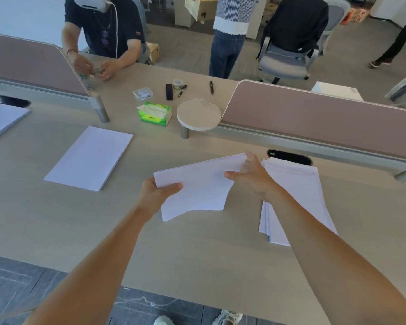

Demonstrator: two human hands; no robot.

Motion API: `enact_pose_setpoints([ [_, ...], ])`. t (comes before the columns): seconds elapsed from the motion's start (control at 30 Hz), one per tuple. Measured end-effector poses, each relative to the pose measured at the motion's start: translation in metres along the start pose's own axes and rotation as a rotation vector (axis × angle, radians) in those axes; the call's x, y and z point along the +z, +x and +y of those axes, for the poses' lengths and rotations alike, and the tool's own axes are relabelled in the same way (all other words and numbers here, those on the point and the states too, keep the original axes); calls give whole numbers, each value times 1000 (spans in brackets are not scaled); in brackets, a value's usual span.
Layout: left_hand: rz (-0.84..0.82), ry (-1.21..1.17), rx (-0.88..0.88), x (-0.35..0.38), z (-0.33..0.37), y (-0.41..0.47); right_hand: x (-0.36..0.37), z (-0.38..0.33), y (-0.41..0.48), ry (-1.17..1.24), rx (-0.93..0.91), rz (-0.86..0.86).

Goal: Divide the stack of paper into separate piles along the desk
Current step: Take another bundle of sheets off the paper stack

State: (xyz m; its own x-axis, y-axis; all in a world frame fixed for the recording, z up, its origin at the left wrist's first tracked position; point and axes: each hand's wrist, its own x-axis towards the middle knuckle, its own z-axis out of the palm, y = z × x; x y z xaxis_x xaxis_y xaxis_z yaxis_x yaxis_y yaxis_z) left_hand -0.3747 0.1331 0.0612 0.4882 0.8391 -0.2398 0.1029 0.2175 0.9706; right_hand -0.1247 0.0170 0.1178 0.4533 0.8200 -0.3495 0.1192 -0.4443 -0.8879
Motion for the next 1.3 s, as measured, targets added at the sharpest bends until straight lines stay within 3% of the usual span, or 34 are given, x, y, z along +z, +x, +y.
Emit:
enact_pose_setpoints([
  [0.17,3,-28,22,5,2,-4,9,23,17,113,-71,-128],
  [0.57,198,-94,14,24,12,-5,26,32,8,277,-59,8],
  [1.07,212,36,-74,24,10,1,33,36,4,129,-123,-80],
  [1.2,236,5,-73,22,12,2,40,30,5,143,-110,-30],
  [1.3,218,40,-64,17,21,6,40,18,5,11,-141,0],
])
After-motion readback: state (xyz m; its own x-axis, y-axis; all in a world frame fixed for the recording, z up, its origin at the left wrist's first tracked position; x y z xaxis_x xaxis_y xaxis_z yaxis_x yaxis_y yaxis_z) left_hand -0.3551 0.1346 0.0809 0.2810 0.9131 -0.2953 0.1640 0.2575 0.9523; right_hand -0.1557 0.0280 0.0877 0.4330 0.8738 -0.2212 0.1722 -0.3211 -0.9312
